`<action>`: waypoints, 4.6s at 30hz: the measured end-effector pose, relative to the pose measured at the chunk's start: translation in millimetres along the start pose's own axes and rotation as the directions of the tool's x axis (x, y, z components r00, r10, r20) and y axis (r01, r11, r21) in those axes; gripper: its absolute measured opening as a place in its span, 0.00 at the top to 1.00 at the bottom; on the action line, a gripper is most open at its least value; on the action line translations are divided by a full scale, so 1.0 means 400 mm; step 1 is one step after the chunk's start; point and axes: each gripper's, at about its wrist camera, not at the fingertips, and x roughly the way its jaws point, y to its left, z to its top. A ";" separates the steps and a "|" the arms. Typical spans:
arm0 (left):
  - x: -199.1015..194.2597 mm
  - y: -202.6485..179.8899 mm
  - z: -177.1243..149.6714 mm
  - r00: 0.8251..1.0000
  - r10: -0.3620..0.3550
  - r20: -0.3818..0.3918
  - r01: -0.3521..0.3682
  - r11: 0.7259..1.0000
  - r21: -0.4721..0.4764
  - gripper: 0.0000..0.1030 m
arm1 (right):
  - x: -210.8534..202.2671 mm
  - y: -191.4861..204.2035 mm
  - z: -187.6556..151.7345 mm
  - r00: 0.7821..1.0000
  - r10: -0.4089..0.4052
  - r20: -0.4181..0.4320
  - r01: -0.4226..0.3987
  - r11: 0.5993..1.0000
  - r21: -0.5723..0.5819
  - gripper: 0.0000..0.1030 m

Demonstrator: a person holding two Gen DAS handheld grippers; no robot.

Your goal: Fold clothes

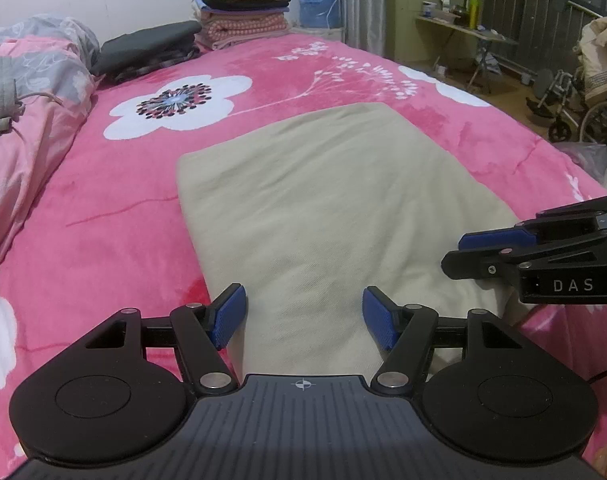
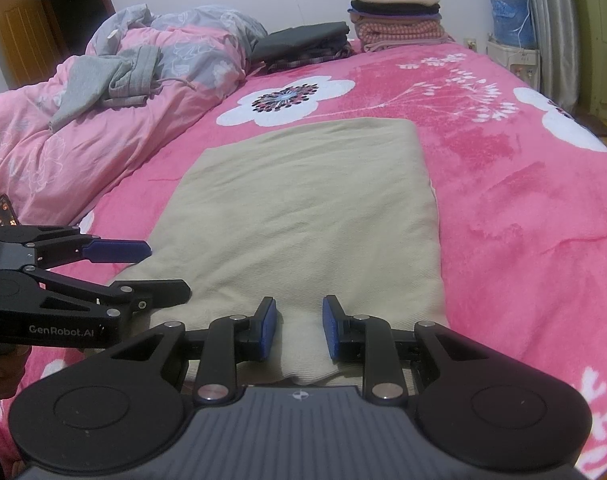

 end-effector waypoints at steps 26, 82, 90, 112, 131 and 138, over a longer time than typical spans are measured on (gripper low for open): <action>-0.001 -0.002 0.002 1.000 0.004 -0.008 -0.004 1.000 -0.002 0.37 | 0.000 -0.001 0.000 1.000 -0.001 0.000 0.001 1.000 -0.002 0.74; 0.002 0.002 0.006 1.000 0.008 -0.014 -0.008 1.000 -0.006 0.37 | 0.000 0.000 0.001 1.000 0.000 0.001 0.000 1.000 -0.003 0.74; 0.001 0.002 0.007 1.000 0.008 -0.015 -0.008 1.000 -0.006 0.37 | 0.000 -0.001 0.001 1.000 0.001 0.001 -0.001 1.000 -0.003 0.74; 0.000 0.002 0.010 1.000 0.005 -0.023 -0.005 1.000 -0.010 0.36 | -0.009 0.012 0.080 0.999 -0.053 0.004 0.053 0.998 -0.035 0.68; -0.004 -0.001 0.056 1.000 0.009 0.005 -0.010 0.999 0.035 0.36 | 0.033 0.013 0.034 0.997 -0.073 0.011 0.074 0.993 -0.092 0.66; 0.025 -0.008 0.037 0.999 -0.002 -0.037 0.003 1.000 0.016 0.34 | 0.030 0.014 0.033 0.998 -0.069 0.014 0.070 0.994 -0.088 0.65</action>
